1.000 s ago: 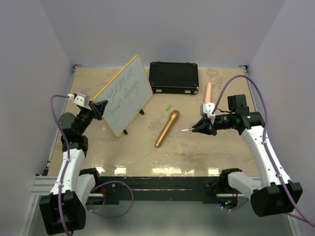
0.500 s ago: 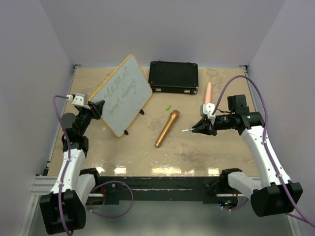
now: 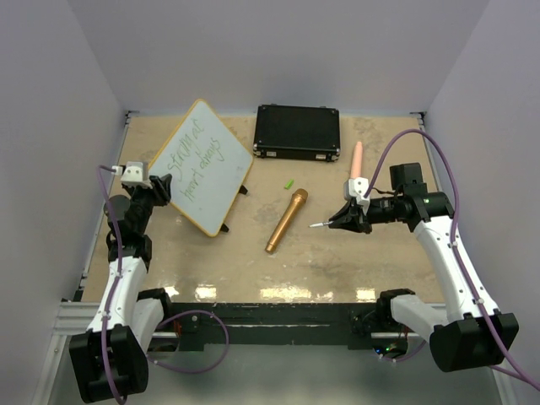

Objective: Write a sentence on the whiteboard
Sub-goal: Put down the whiteboard on the whiteboard stand.

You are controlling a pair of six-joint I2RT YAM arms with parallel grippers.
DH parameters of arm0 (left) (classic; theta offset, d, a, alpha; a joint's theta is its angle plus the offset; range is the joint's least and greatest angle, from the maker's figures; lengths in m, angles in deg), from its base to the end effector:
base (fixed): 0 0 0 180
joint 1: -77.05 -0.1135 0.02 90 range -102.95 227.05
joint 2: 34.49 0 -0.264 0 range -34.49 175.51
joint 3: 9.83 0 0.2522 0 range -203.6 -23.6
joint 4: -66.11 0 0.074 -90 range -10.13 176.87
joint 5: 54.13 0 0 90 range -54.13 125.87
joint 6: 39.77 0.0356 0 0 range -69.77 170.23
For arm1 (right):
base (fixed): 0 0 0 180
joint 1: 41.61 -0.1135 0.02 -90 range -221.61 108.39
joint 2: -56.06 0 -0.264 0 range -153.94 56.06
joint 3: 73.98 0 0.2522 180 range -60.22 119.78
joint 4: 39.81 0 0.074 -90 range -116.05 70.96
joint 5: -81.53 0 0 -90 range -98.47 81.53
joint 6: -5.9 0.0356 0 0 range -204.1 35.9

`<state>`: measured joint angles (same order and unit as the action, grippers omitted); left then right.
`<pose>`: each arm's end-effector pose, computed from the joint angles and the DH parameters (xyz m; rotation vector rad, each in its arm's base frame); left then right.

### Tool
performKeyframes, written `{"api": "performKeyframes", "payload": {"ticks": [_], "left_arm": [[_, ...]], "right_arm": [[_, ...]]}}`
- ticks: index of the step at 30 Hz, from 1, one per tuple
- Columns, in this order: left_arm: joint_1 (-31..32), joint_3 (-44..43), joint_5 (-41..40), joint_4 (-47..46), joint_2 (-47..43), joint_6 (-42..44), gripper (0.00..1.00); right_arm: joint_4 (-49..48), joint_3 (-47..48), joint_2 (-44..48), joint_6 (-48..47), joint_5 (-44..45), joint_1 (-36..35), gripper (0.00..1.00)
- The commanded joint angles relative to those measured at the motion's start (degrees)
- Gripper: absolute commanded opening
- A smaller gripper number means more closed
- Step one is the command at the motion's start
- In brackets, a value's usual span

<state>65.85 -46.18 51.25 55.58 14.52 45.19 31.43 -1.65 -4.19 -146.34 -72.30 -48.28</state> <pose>0.1992 0.0298 0.2535 -0.0199 1.6081 -0.1325 0.1767 0.0528 0.3185 -1.4395 1.4802 0.8596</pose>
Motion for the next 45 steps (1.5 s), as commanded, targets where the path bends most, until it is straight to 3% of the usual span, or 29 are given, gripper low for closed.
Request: {"api": "performKeyframes", "payload": {"ticks": [1, 4, 9, 10, 19, 21, 30, 31, 45], "left_arm": [[-2.8, 2.6, -15.2, 8.8, 1.9, 19.1, 0.43], [-2.8, 2.7, -15.2, 9.1, 1.5, 19.0, 0.51], [-2.8, 2.9, -15.2, 9.6, -0.1, 19.0, 0.53], [-2.8, 2.9, -15.3, 9.7, -0.1, 19.0, 0.59], [-2.8, 2.8, -13.4, 10.0, -3.0, 18.7, 0.63], [-2.9, 2.8, -12.8, 10.0, -3.3, 18.6, 0.71], [-2.8, 2.1, -12.0, 10.7, -6.2, 17.9, 0.74], [-2.8, 2.1, -11.9, 10.8, -6.7, 17.8, 0.8], [-2.8, 0.8, -9.0, 11.9, -9.7, 17.1, 0.84]], "right_arm": [[0.5, 1.1, 0.4, -0.9, -1.8, 0.1, 0.0], [0.6, 1.1, 0.3, -0.9, -1.8, 0.2, 0.0], [0.5, 1.2, 0.1, -1.0, -1.7, 0.1, 0.0], [0.6, 1.2, 0.1, -1.0, -1.7, 0.2, 0.0], [0.9, 1.2, 0.1, -1.3, -1.6, 0.2, 0.0], [0.8, 1.2, 0.1, -1.3, -1.6, 0.2, 0.0], [0.9, 1.2, -0.1, -1.5, -1.6, 0.2, 0.0], [1.0, 1.1, -0.1, -1.5, -1.6, 0.2, 0.0], [0.9, 1.1, -0.1, -1.7, -1.1, 0.2, 0.0]]}}
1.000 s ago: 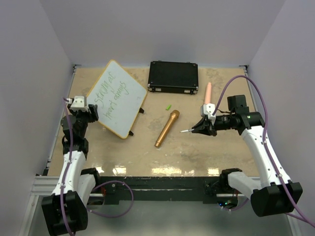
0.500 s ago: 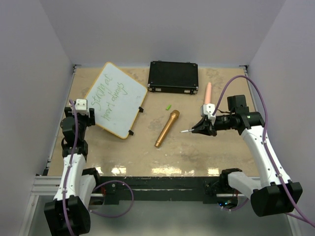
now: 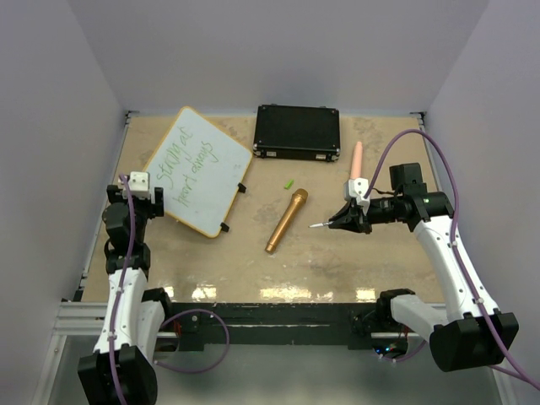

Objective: Write a sentence on the whiteboard
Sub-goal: Put down the whiteboard on the whiteboard stand, then pick up the pen cap from the center of the board.

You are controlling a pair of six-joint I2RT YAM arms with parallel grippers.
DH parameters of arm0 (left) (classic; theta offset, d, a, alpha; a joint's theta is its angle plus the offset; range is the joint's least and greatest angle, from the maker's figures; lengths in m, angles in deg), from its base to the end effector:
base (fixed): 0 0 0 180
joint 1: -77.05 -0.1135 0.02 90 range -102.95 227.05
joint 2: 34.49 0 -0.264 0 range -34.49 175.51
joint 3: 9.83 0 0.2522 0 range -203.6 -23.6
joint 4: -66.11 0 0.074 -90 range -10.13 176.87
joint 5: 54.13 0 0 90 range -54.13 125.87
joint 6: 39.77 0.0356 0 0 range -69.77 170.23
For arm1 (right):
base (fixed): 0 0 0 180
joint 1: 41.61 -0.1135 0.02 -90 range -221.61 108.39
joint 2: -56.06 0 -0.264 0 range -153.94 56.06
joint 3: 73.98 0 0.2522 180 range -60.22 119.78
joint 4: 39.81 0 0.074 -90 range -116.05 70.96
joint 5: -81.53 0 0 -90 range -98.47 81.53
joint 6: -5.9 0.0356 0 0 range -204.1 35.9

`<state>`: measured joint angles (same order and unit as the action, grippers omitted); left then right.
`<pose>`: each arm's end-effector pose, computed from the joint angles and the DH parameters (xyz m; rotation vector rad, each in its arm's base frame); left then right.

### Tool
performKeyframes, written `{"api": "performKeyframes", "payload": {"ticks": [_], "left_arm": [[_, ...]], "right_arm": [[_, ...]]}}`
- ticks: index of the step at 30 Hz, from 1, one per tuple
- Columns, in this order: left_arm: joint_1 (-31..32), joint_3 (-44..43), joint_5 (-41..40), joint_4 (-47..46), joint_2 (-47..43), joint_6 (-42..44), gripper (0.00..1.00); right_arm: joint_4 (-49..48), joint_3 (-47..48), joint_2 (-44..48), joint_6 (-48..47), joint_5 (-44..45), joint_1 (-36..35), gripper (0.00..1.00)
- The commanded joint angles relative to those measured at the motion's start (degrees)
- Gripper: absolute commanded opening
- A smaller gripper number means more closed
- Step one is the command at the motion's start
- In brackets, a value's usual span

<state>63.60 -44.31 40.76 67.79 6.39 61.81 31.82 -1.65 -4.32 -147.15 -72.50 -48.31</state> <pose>0.1752 0.0388 0.2428 0.0356 1.7173 0.2513 0.1765 0.0530 0.3179 -1.4467 1.4727 0.8614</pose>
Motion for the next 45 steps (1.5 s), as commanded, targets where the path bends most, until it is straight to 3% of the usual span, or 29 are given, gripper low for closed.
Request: {"api": "performKeyframes", "payload": {"ticks": [1, 9, 18, 21, 28, 33, 35, 38, 39, 41, 42, 43, 45], "left_arm": [[-0.4, -1.3, 1.8, -0.2, -1.9, 0.5, 0.85], [-0.5, -2.9, 1.8, 1.9, -3.4, -0.5, 0.87], [-0.4, -7.8, -4.7, 7.5, -6.6, -3.4, 0.93], [-0.4, -10.2, -7.7, 10.0, -7.9, -6.5, 1.0], [1.3, -21.5, -9.9, 19.5, -10.0, -17.9, 1.0], [3.1, -30.5, 8.3, 22.9, -7.8, -25.1, 0.97], [3.7, -31.4, 19.2, 21.1, -4.9, -30.8, 0.84], [8.5, -32.9, 25.5, 22.3, 1.5, -36.3, 0.69], [15.5, -34.2, 24.0, 23.8, 3.2, -36.1, 0.67], [25.6, -35.1, 12.9, 26.4, 8.0, -34.2, 0.65], [36.5, -36.8, 8.1, 27.4, 10.0, -33.4, 0.66], [41.4, -38.0, -0.8, 29.5, 12.4, -32.0, 0.66], [50.6, -43.5, -7.4, 32.6, 22.0, -30.6, 0.67]], "right_arm": [[0.6, 1.1, -0.1, -0.9, -0.9, 0.1, 0.0], [0.7, 1.1, -0.2, -1.0, -0.8, 0.1, 0.0], [0.7, 1.0, -0.3, -1.2, -0.7, 0.2, 0.0], [0.8, 1.0, -0.2, -1.2, -0.6, 0.2, 0.0], [0.0, 0.9, -0.7, -0.4, -0.2, 0.1, 0.0], [-2.0, 0.7, -1.1, 1.8, 0.3, 0.1, 0.0], [-3.1, 0.6, -1.1, 3.5, 1.0, 0.3, 0.0], [-5.3, 0.5, -1.1, 6.0, 2.2, 0.5, 0.0], [-6.5, 0.3, -1.1, 6.8, 2.3, 0.9, 0.0], [-7.7, 0.2, -1.5, 8.4, 2.9, 1.9, 0.0], [-8.6, 0.2, -1.8, 8.9, 3.2, 2.5, 0.0], [-8.8, 0.2, -2.0, 9.4, 3.3, 2.9, 0.0], [-9.3, 0.5, -3.2, 9.7, 3.9, 4.6, 0.0]]}}
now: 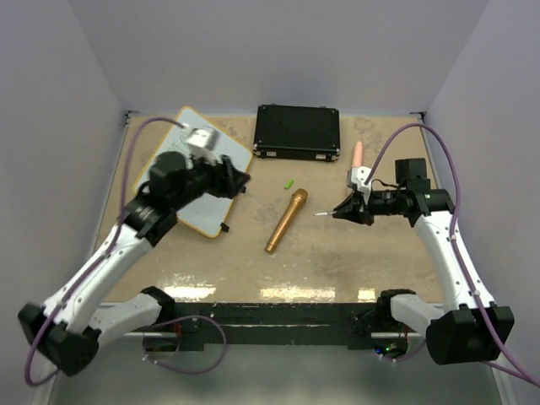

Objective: Write a sentence on the whiteboard
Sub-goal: Pick up the pen cap from the center of the board.

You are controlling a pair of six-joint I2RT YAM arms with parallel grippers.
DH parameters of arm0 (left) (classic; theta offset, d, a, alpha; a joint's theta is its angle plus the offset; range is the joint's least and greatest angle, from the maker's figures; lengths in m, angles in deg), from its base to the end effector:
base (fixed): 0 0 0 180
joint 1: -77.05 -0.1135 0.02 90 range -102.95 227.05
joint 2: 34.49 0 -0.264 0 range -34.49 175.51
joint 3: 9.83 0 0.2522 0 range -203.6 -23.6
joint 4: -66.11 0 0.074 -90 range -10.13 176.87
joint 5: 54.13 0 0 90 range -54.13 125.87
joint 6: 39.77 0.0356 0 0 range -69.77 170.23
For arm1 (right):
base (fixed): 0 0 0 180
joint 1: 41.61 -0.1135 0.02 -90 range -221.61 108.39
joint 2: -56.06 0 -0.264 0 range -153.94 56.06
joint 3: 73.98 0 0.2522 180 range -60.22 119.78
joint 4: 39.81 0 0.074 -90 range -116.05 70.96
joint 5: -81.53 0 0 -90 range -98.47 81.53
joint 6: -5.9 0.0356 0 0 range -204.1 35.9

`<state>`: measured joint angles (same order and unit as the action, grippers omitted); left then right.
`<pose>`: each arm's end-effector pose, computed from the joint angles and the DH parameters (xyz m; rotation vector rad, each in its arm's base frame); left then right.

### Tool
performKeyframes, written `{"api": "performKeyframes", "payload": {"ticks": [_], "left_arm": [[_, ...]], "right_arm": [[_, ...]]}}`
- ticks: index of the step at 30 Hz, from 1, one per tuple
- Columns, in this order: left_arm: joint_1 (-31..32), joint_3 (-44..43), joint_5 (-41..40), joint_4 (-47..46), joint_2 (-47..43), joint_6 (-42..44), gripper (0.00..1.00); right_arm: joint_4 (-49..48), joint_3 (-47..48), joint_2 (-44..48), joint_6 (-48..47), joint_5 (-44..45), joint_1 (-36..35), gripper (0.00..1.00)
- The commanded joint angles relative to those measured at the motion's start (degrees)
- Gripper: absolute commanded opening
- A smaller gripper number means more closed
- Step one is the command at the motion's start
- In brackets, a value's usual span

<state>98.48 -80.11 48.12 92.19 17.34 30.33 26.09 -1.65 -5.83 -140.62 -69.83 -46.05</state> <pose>0.1871 -0.0815 0.3864 0.1872 1.7437 -0.7144 0.1923 0.0463 0.3170 -1.3569 1.5647 0.8077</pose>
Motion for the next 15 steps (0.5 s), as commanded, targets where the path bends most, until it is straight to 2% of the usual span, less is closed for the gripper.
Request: {"api": "performKeyframes", "payload": {"ticks": [1, 2, 8, 13, 15], "left_arm": [[17.1, -9.6, -16.6, 10.6, 14.8, 2.1, 0.67], [18.0, -11.3, -17.2, 11.5, 21.7, 2.8, 0.67], [19.2, -23.6, -19.0, 11.7, 43.9, 8.4, 0.64], [18.9, -39.7, -17.4, 16.0, 61.4, 14.3, 0.52], [18.2, -45.7, -16.9, 17.1, 65.7, 15.8, 0.47]], "right_arm": [[-3.7, 0.6, -2.2, 3.4, 1.5, 2.9, 0.0], [-3.8, 0.7, -2.5, 3.6, 1.7, 3.8, 0.0], [-5.9, 1.3, -5.3, 5.1, 3.2, 7.8, 0.0], [-5.3, 2.4, -9.1, 4.1, 3.4, 9.2, 0.0], [-4.7, 2.9, -10.1, 3.6, 3.3, 9.5, 0.0]]}}
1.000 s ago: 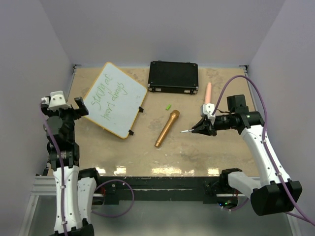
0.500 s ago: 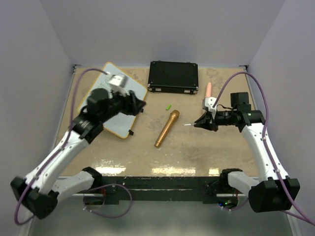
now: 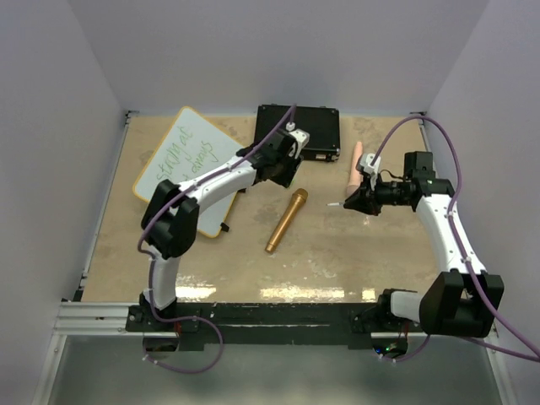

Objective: Write a sentence on the whiteboard
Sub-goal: Pick up the pen cap from the center of the board.

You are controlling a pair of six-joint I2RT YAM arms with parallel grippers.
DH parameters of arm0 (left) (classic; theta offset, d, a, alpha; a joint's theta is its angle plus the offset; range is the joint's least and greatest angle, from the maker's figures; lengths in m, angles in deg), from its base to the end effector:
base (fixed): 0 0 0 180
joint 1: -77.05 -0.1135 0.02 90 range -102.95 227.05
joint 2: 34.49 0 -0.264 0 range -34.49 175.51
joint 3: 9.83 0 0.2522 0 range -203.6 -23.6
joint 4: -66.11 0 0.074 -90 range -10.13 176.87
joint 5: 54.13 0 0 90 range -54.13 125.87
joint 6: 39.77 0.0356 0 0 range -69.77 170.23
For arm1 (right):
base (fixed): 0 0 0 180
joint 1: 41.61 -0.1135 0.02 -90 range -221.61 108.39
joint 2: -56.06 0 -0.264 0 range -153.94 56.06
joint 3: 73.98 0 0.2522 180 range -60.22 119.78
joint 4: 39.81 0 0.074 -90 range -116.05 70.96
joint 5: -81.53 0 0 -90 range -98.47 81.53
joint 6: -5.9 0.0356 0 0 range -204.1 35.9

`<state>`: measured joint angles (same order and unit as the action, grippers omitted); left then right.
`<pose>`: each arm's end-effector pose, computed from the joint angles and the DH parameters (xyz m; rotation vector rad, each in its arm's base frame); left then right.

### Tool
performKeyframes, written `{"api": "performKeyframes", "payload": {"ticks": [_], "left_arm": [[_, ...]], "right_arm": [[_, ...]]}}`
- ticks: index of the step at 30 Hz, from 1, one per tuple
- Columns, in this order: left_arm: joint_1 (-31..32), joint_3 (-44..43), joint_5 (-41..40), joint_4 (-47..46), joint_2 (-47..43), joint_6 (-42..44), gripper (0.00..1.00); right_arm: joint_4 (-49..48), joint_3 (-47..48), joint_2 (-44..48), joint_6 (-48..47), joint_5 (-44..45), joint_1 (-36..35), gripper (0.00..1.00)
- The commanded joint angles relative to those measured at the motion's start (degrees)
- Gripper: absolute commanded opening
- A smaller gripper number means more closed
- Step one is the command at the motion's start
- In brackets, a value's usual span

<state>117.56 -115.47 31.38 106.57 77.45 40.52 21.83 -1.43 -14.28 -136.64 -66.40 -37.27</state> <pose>0.3396 -0.2865 0.2509 0.6033 2.3311 -0.3195 0.2321 0.0126 0.2918 -1.1531 1.7960 0.7524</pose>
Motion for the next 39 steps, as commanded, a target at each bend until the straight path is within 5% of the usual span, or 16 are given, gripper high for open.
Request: {"api": "performKeyframes", "payload": {"ticks": [1, 9, 23, 39], "left_arm": [[-1.2, -12.0, 1.1, 3.5, 9.0, 5.9, 0.46], [-4.2, -23.5, 5.9, 6.3, 18.7, 7.4, 0.37], [-4.9, -25.5, 13.1, 7.4, 23.8, 6.2, 0.34], [-4.2, -29.8, 10.8, 13.4, 28.9, 6.6, 0.29]], "right_arm": [[-0.2, 2.7, -2.0, -0.9, -0.3, 0.9, 0.0], [0.3, 2.4, -3.7, -1.8, -0.6, 1.5, 0.0], [0.9, 2.2, -4.1, -2.5, -1.0, 1.5, 0.0], [1.8, 2.2, -3.9, -3.4, -1.7, 1.5, 0.0]]}}
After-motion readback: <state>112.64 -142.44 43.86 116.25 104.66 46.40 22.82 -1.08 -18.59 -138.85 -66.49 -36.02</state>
